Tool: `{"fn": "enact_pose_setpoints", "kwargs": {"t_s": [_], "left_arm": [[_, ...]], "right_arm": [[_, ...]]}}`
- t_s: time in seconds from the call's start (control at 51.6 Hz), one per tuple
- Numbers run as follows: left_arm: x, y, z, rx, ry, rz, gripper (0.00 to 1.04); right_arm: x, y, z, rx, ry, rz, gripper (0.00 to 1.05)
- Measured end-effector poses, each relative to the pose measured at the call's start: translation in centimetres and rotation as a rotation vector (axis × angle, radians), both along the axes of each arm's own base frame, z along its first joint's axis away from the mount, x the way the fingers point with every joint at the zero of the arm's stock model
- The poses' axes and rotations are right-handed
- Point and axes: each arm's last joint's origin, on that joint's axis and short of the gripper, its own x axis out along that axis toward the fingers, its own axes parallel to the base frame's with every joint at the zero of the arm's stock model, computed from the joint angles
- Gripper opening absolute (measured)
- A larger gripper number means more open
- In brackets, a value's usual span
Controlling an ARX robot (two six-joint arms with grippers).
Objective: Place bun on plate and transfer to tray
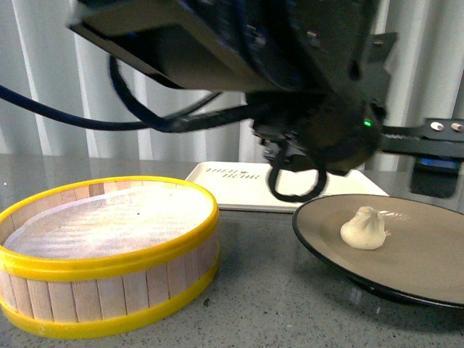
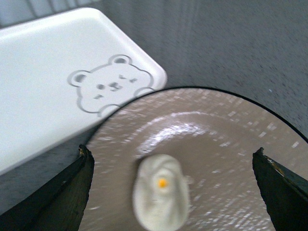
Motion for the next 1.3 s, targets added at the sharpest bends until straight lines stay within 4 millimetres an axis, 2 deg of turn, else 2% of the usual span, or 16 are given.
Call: {"fn": "enact_pose_setpoints", "kwargs": {"t_s": [0.155,0.194,0.232,0.329,0.387,0.503,0.542,0.62,0.697,0.794,0.949,1.297], "left_arm": [[1.1,4.2,1.7,-0.048,-0.016,0.139,0.98],[1.6,6.1,2.0,-0.057,-0.006,0.231,0.98],[2.1,8.0,1.9,-0.055,0.026,0.345,0.98],[2.6,11.1,0.7,-0.024,0.07,0.56,0.98],[2.7,11.6,0.5,-0.027,0.079,0.58,0.98],[2.6,11.4,0.4,-0.034,0.082,0.576,0.98],[2.3,11.6,0.5,-0.044,-0.009,0.615,0.93],[0.5,13.0,-0.5,-0.116,-0.201,0.634,0.76],[-2.5,16.4,-1.7,-0.163,-0.302,0.647,0.58],[-6.0,20.6,-3.9,-0.155,-0.324,0.689,0.35],[-10.1,23.2,-7.1,-0.131,-0.292,0.659,0.04],[-14.8,26.1,-9.4,-0.121,-0.29,0.674,0.04]], "right_arm": [[0.0,0.0,0.0,0.0,0.0,0.0,0.96],[0.0,0.0,0.0,0.0,0.0,0.0,0.96],[0.0,0.0,0.0,0.0,0.0,0.0,0.96],[0.0,0.0,0.0,0.0,0.0,-0.001,0.96],[0.0,0.0,0.0,0.0,0.0,0.0,0.96],[0.0,0.0,0.0,0.0,0.0,0.0,0.96],[0.0,0.0,0.0,0.0,0.0,0.0,0.96],[0.0,0.0,0.0,0.0,0.0,-0.001,0.96],[0.0,0.0,0.0,0.0,0.0,0.0,0.96],[0.0,0.0,0.0,0.0,0.0,0.0,0.96],[0.0,0.0,0.0,0.0,0.0,0.0,0.96],[0.0,0.0,0.0,0.0,0.0,0.0,0.96]]}}
